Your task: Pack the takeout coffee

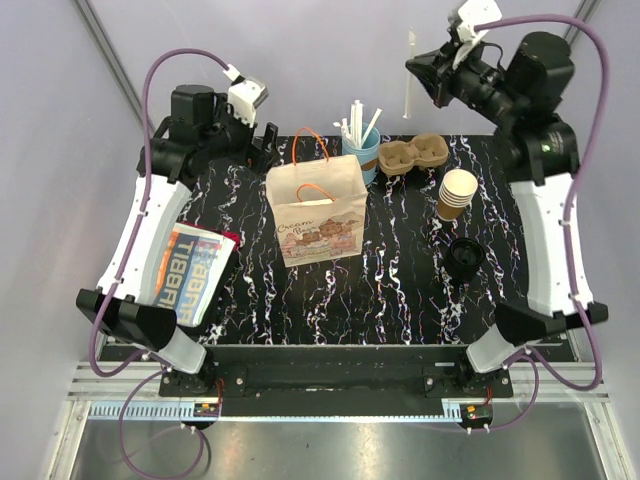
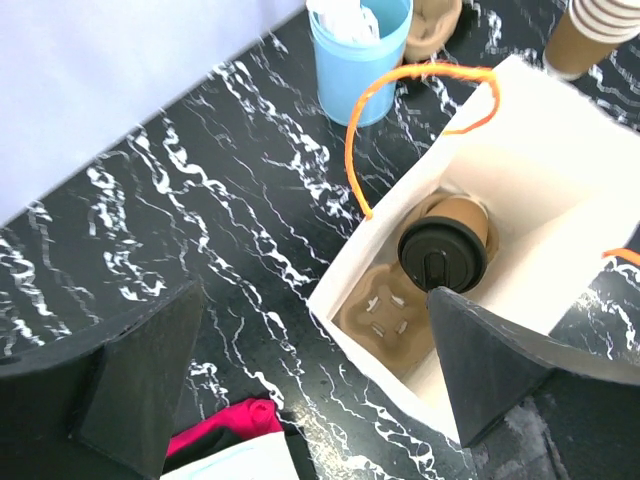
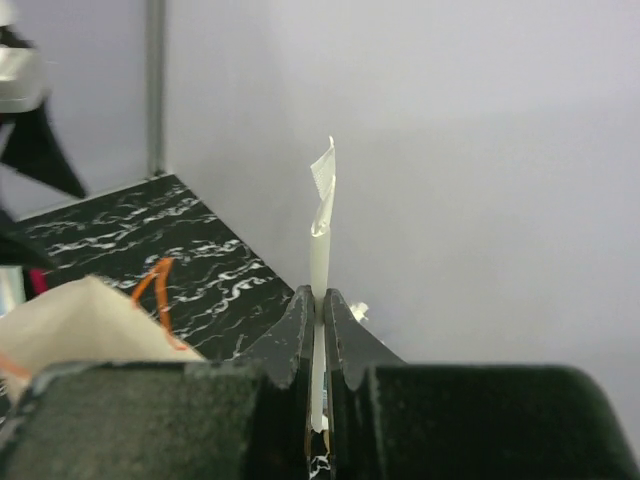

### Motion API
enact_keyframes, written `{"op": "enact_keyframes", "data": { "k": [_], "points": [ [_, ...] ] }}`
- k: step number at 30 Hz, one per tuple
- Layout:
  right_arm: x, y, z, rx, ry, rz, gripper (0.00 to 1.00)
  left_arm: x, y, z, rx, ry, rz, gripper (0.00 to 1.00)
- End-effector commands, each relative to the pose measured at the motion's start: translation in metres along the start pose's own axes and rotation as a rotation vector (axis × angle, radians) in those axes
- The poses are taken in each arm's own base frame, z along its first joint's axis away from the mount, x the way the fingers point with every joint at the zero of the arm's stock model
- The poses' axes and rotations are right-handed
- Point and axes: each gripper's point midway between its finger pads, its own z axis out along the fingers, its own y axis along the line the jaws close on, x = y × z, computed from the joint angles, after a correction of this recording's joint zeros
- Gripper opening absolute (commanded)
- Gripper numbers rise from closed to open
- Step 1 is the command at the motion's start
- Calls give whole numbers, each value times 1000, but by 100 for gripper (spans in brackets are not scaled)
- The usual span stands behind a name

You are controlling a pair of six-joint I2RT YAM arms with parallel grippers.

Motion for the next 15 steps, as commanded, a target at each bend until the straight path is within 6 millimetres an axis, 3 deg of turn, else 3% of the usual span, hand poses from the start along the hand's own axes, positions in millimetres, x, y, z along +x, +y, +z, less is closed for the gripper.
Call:
{"op": "enact_keyframes", "data": {
  "k": [1, 5, 6, 11, 15],
  "points": [
    [-2, 55, -19, -189, 30, 24, 0, -6, 9, -16, -77, -34, -9, 99],
    [-6, 89, -19, -276, 28, -19, 0, 11, 14, -18, -94, -4, -28, 99],
    [-9, 105, -16, -316, 23, -26, 0, 13, 16, -20, -99, -2, -29, 99],
    [-14, 138, 2, -394, 4, -64, 0, 25, 34, -39, -122, 8, -68, 99],
    [6, 170, 29, -465, 37, -118, 0, 43, 44, -49, -142, 37, -101, 99]
  ]
}}
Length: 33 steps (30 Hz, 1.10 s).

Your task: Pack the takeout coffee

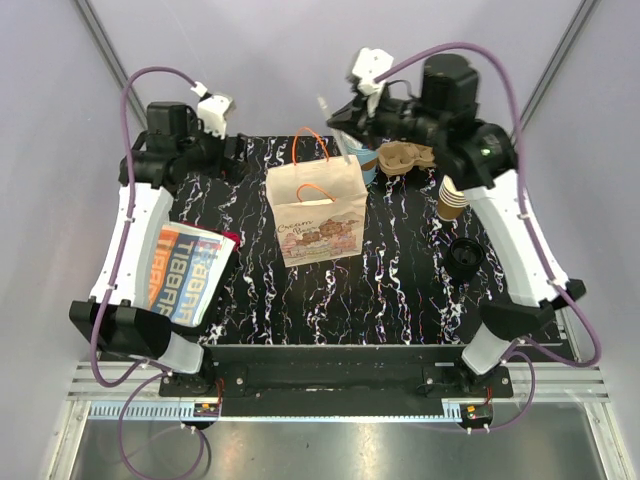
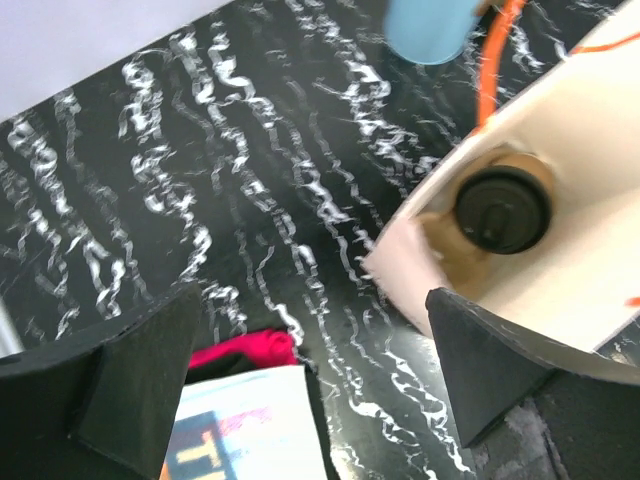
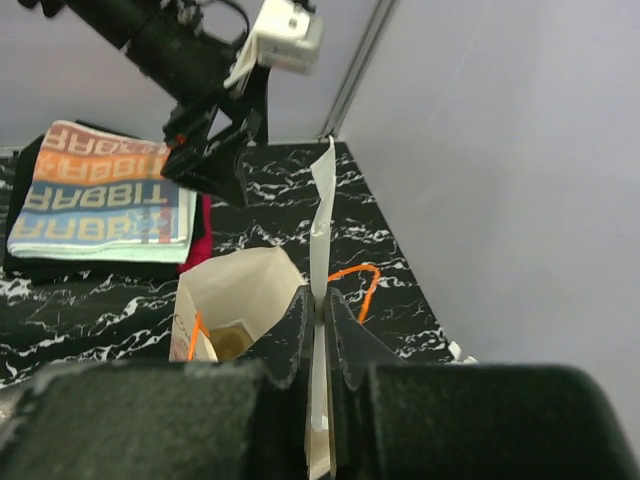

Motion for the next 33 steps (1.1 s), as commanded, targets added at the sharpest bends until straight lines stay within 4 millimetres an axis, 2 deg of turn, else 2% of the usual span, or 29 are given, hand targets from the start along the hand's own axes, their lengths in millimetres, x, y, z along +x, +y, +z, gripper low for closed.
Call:
{"op": "enact_keyframes", "data": {
  "k": [1, 8, 14, 17, 25, 33],
  "points": [
    [11, 23, 33, -61, 42, -106, 0, -2, 9, -29, -26, -54, -6, 99],
    [63, 53, 84, -158, 143, -161, 0, 20, 18, -39, -44, -46, -50, 99],
    [87, 64, 108, -194, 167, -171, 0, 35, 25, -43, -61, -49, -84, 99],
    [99, 67, 116, -211, 176, -168, 0, 38, 26, -45, -65, -49, -90, 99],
    [113, 74, 136, -243, 179, -139, 0, 40, 23, -48, -55, -59, -103, 99],
    [135, 84, 141, -277, 216, -123, 2, 41, 23, -52, -58, -67, -100, 99]
  ]
}}
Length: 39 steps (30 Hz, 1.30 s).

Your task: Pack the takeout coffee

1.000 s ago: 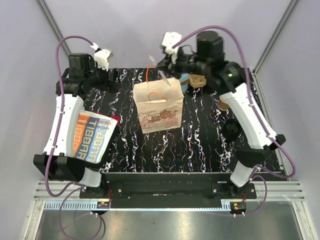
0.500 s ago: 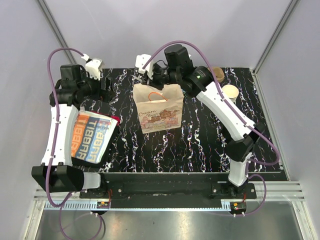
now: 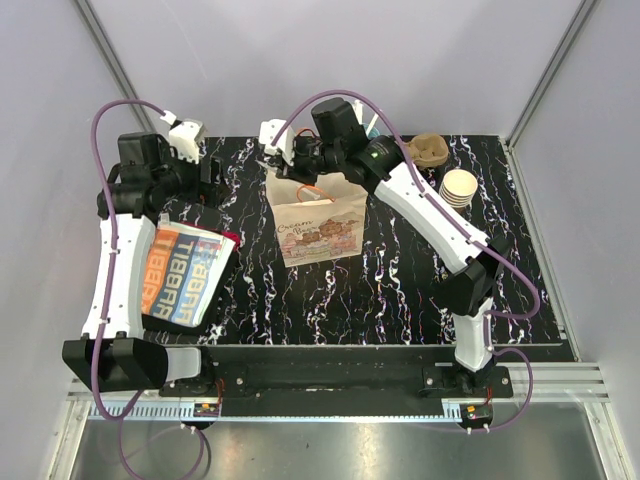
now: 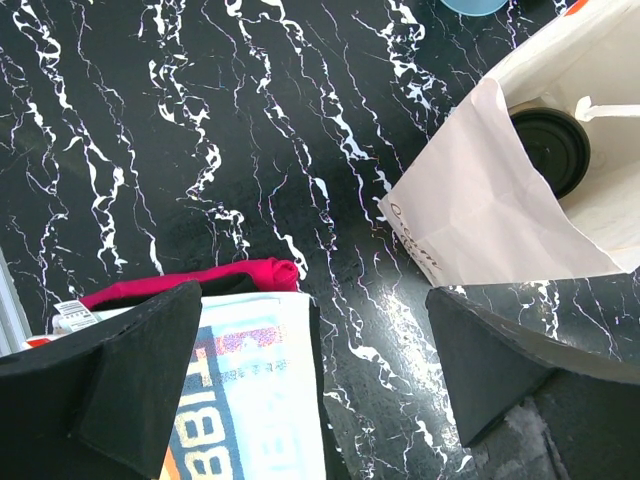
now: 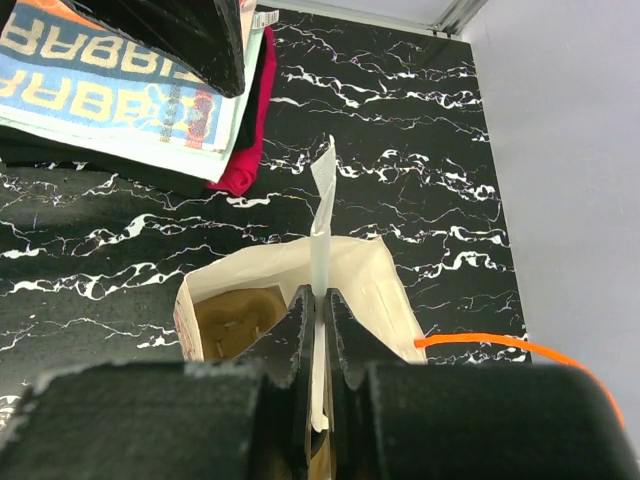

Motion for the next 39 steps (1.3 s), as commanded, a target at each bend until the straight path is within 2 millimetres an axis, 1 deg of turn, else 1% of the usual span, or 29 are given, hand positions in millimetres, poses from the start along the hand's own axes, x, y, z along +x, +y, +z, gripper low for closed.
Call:
{"op": "enact_keyframes", "data": {
  "k": [1, 3, 4, 6, 7, 10, 17, 20, 21, 23, 24, 25, 26, 27, 28, 30, 31, 33, 34, 35, 36, 37, 38, 39],
  "points": [
    [-10, 3, 4, -6, -39, -28, 4, -18, -5, -11, 13, -84, 22, 99],
    [-6, 5, 7, -10, -29, -24, 6, -19, -4, -11, 13, -84, 21, 99],
    [-5, 6, 7, -11, -27, -23, 10, -19, -5, -11, 14, -85, 21, 99],
    [-3, 7, 9, -17, -22, -22, 12, -20, -5, -12, 14, -87, 24, 99],
    [-3, 8, 8, -17, -22, -22, 16, -20, -5, -12, 14, -89, 21, 99],
    [-3, 7, 8, -11, -19, -25, 17, -20, -5, -13, 12, -90, 23, 99],
    [-13, 2, 0, 8, -32, -41, 25, -20, -6, -13, 17, -91, 24, 99],
    [-17, -1, -4, 25, -31, -46, 31, -22, -6, -15, 17, -97, 27, 99],
    [-24, -3, -8, 38, -42, -45, 33, -23, -7, -15, 19, -100, 29, 99],
    [-33, -10, -18, 69, -49, -42, 34, -24, -7, -16, 19, -104, 30, 99],
    [-44, -14, -27, 92, -69, -38, 38, -27, -6, -18, 16, -111, 33, 99],
    [-52, -16, -36, 108, -76, -38, 41, -28, -6, -18, 12, -112, 35, 99],
    [-61, -23, -47, 147, -85, -35, 45, -30, -6, -19, 13, -117, 38, 99],
    [-67, -25, -55, 166, -91, -39, 50, -32, -5, -21, 7, -124, 42, 99],
    [-74, -26, -68, 186, -95, -44, 58, -34, -5, -22, 4, -127, 44, 99],
    [-80, -31, -84, 237, -89, -43, 69, -40, -6, -25, 4, -141, 52, 99],
    [-83, -35, -99, 280, -80, -46, 80, -42, -6, -25, 4, -145, 55, 99],
    [-83, -41, -112, 333, -61, -42, 88, -45, -6, -27, 6, -156, 61, 99],
    [-83, -49, -127, 400, -41, -40, 92, -50, -7, -30, 6, -168, 67, 99],
    [-78, -51, -132, 428, -17, -39, 97, -53, -7, -31, 6, -177, 70, 99],
    [-83, -57, -146, 481, -23, -42, 99, -57, -8, -32, 8, -188, 76, 99],
    [-78, -64, -156, 537, 3, -33, 100, -62, -10, -34, 16, -203, 86, 99],
    [-68, -66, -158, 556, 35, -22, 100, -66, -11, -36, 17, -213, 89, 99],
    [-72, -73, -178, 613, 20, -18, 100, -69, -11, -36, 21, -222, 94, 99]
  ]
}}
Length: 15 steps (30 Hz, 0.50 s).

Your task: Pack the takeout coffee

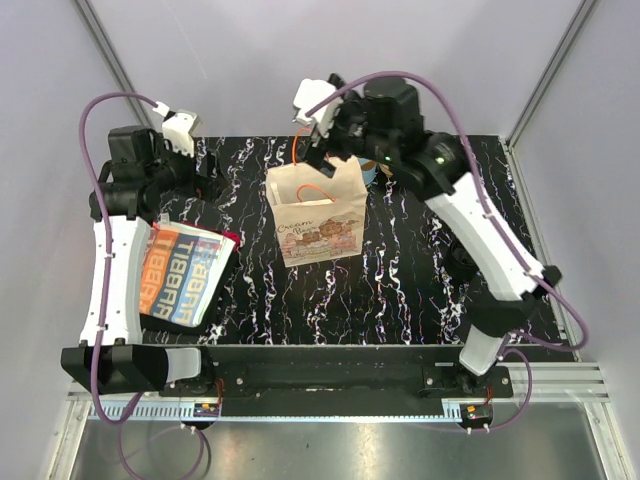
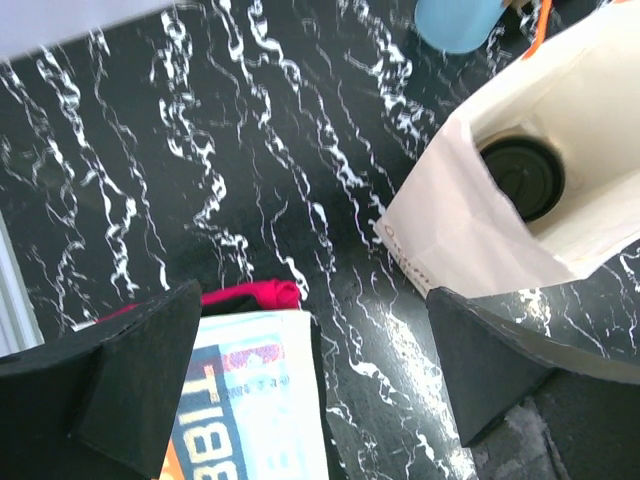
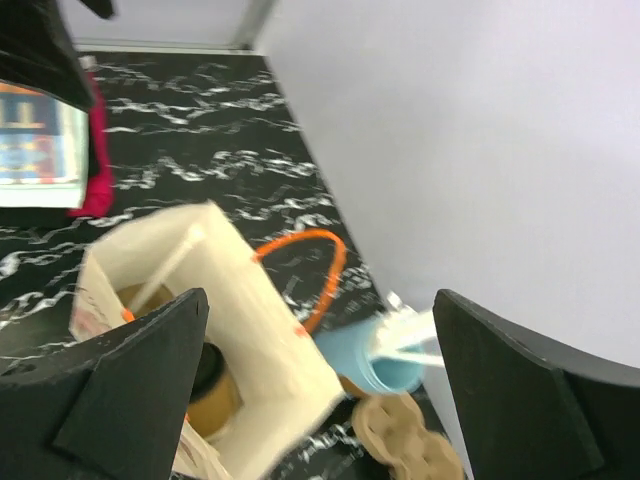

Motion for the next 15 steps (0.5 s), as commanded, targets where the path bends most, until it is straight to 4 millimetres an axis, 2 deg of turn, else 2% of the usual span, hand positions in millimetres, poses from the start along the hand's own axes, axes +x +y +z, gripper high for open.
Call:
{"op": "enact_keyframes", "data": {
  "k": [1, 2, 3, 5, 6, 7, 8, 9, 10, 11, 12, 13, 14, 15],
  "points": [
    [2, -58, -57, 294, 58, 18, 100, -50, -7, -19, 20, -158, 72, 99],
    [12, -59, -59, 306, 80, 35, 100, -57, -8, -22, 23, -175, 77, 99],
    [15, -75, -76, 364, 83, 50, 100, -61, -9, -22, 30, -185, 80, 99],
    [32, -87, -89, 418, 115, 100, 100, -68, -11, -21, 46, -201, 75, 99],
    [36, -102, -109, 475, 114, 119, 100, -72, -11, -20, 51, -215, 78, 99],
    [42, -109, -118, 502, 120, 134, 100, -75, -13, -19, 67, -224, 79, 99],
    [55, -109, -122, 513, 139, 163, 100, -77, -14, -19, 71, -232, 74, 99],
    [53, -113, -139, 545, 125, 172, 100, -82, -13, -18, 74, -248, 82, 99],
    [62, -120, -149, 574, 140, 184, 100, -85, -15, -18, 79, -259, 85, 99],
    [76, -115, -149, 570, 169, 203, 100, -87, -14, -18, 78, -267, 76, 99],
    [75, -115, -163, 591, 158, 208, 100, -92, -13, -18, 71, -289, 82, 99],
    [81, -115, -168, 605, 170, 216, 99, -96, -13, -19, 71, -303, 86, 99],
    [96, -115, -173, 622, 202, 234, 100, -98, -13, -19, 70, -312, 77, 99],
    [95, -116, -185, 650, 193, 241, 100, -103, -13, -21, 67, -338, 83, 99]
  ]
}}
